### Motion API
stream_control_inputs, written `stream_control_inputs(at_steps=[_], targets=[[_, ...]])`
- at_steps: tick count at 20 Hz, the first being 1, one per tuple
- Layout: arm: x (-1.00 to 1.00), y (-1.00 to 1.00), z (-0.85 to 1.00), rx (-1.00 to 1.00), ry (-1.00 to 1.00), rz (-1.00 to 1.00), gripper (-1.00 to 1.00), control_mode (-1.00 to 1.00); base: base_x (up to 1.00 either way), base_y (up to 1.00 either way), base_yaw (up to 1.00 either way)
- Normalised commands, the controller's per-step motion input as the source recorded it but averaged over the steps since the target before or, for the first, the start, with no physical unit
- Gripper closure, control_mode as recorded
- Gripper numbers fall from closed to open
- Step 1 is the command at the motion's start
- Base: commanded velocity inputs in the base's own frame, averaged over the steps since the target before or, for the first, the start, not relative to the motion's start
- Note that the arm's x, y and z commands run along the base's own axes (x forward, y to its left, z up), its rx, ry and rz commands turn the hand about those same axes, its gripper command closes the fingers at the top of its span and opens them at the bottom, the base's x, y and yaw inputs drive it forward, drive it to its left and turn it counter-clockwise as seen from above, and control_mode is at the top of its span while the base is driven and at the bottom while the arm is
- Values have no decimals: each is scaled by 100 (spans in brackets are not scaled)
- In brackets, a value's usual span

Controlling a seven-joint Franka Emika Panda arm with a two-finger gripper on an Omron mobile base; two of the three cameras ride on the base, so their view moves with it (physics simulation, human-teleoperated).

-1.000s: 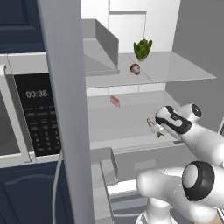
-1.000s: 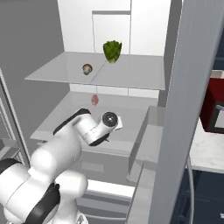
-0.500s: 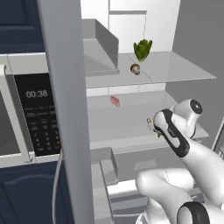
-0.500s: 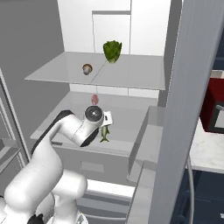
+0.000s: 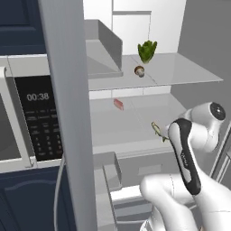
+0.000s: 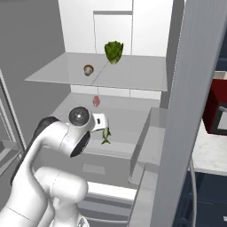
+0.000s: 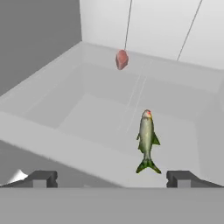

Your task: Transport the fish and mushroom to the fridge. Place the fish on the rack containing meat and place the mushroom on the rack containing the vegetable, ensuring meats and vegetables are on different racks.

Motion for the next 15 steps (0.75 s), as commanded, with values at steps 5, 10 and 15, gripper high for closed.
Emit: stream_control_inputs(at_steps=[5, 10, 15], targets=[[-65, 0, 69, 0, 4, -5, -100, -100, 0, 0, 0], [-71, 0, 72, 0, 2, -3, -100, -100, 0, 0, 0], [-84, 0, 62, -1, 7, -3, -100, -100, 0, 0, 0]])
